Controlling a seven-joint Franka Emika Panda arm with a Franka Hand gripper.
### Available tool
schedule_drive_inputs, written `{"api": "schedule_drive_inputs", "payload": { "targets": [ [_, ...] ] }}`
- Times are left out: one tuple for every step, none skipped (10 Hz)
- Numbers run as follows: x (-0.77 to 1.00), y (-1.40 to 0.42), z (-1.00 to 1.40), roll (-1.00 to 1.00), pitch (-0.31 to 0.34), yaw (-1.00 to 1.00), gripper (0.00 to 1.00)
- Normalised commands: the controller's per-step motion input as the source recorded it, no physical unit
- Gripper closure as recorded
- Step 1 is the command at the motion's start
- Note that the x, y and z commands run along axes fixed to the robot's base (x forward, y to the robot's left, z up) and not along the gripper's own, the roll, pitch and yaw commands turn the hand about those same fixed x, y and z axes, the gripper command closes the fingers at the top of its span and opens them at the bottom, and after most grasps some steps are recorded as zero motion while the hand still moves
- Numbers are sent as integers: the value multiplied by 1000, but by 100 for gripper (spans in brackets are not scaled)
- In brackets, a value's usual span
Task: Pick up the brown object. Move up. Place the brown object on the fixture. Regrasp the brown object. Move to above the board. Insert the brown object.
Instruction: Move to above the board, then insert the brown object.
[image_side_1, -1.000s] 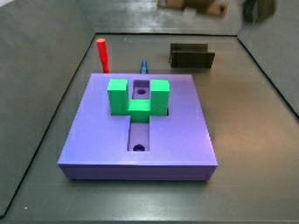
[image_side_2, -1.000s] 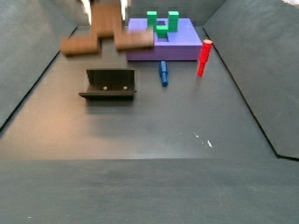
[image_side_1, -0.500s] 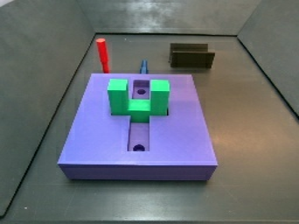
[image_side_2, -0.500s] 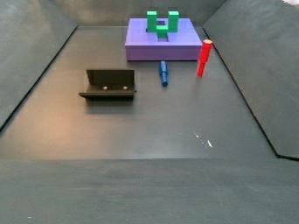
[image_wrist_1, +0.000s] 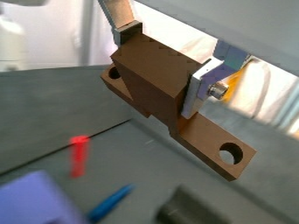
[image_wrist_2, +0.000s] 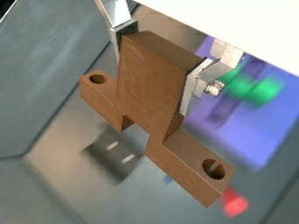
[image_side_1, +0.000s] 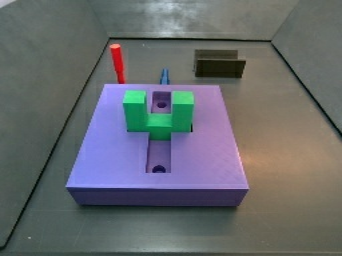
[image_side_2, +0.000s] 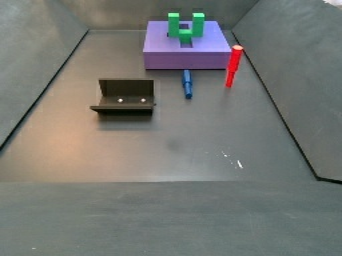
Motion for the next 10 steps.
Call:
{"api": "schedule_drive_inputs", "payload": {
  "targets": [
    [-957,-1400,243,-1000,-102,157,100],
    [-531,-714,119,-1000,-137,149,100],
    [-249,-288,38,-1000,-151,127,100],
    [-182,-184,34,-956,-143,103,100],
    [-130,-105,27,-699,-117,56,100],
    [-82,-37,3,-394,-88,19,100],
    [-58,-26,3,-293,-68,10,100],
    [0,0,0,-4,0,0,100],
    [0,0,0,-7,0,0,100],
    [0,-89,-71,-23,0,0,100]
  ]
}}
